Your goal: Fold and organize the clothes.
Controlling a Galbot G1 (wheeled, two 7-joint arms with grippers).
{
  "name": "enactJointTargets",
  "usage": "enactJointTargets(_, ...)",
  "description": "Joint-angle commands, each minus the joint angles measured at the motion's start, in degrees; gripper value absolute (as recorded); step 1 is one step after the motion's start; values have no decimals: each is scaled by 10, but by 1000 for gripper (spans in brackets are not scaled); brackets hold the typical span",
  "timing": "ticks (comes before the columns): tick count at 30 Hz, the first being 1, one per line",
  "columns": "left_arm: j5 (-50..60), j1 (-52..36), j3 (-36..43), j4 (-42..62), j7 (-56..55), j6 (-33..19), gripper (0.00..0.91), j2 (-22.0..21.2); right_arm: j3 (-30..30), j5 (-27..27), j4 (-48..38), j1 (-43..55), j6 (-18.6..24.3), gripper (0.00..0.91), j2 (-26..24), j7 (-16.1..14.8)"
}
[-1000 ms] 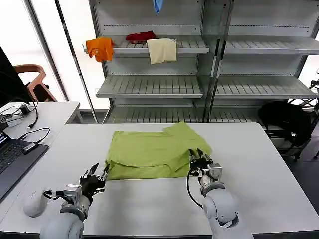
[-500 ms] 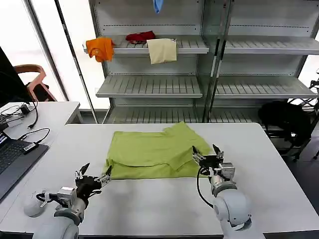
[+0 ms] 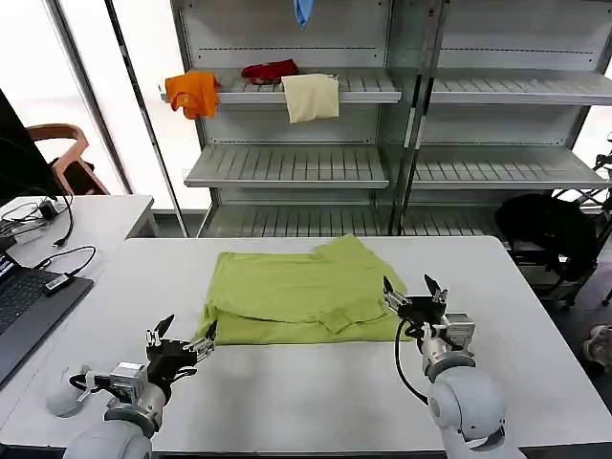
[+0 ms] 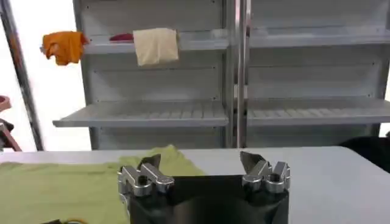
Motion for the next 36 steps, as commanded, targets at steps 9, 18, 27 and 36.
enactJointTargets(9, 10, -8, 8, 45, 0, 1, 907, 0, 38, 5, -1, -73, 1, 907, -13, -25)
enactJointTargets(18, 8, -19, 8, 67, 3, 1, 907, -1, 30, -6, -26, -69, 2, 766, -9, -35)
enactJointTargets(27, 8, -27, 8, 82, 5, 1, 907, -3, 17, -22, -57, -48, 2, 353, -2, -40)
enactJointTargets(36, 7, -30, 7, 97, 10, 1, 796, -2, 3, -44, -73, -39, 2, 141, 3, -45)
